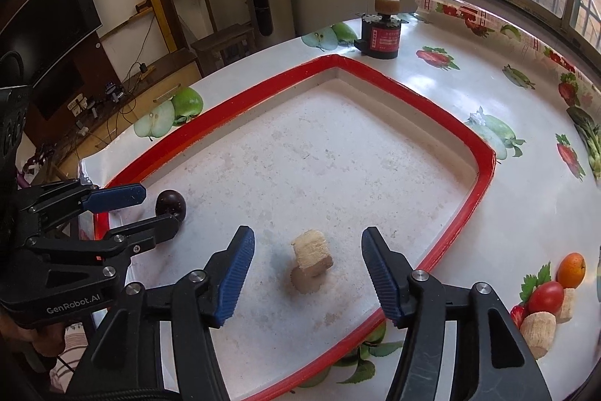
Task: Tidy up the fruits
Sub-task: 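Open the left tool to drop the plum while the right tool releases the cork in the tray, then move both tools back toward the remaining fruits on the table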
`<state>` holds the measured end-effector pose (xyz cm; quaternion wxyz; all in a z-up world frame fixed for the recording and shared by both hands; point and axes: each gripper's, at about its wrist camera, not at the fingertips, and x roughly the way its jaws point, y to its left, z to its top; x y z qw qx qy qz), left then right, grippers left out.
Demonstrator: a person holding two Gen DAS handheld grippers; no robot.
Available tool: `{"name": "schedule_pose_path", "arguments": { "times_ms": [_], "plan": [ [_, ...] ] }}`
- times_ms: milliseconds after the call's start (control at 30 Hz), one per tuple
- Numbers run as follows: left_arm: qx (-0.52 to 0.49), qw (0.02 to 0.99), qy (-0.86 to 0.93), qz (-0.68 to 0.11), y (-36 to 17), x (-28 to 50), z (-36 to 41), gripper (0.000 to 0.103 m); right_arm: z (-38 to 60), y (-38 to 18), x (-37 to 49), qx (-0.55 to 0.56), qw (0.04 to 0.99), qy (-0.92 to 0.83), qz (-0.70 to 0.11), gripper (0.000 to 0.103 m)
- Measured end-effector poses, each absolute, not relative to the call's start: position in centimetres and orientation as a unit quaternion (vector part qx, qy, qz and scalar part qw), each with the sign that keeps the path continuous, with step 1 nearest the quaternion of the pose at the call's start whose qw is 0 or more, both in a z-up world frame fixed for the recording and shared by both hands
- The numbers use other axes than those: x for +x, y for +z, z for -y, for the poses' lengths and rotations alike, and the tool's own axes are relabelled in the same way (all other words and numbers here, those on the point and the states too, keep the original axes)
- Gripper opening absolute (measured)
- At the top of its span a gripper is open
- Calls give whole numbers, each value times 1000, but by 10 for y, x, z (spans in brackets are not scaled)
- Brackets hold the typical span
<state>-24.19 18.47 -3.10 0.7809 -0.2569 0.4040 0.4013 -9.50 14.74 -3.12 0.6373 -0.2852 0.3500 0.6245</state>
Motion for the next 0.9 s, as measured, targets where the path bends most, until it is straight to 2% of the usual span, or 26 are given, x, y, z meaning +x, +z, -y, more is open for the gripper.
{"name": "schedule_pose_path", "arguments": {
  "times_ms": [100, 900],
  "plan": [
    [-252, 782, 405, -401, -25, -243, -181, 55, -140, -24, -95, -279, 640, 626, -347, 61],
    [-225, 805, 384, -393, 1, -223, -141, 55, -52, 16, -51, -230, 686, 602, -337, 65]
  ]
}}
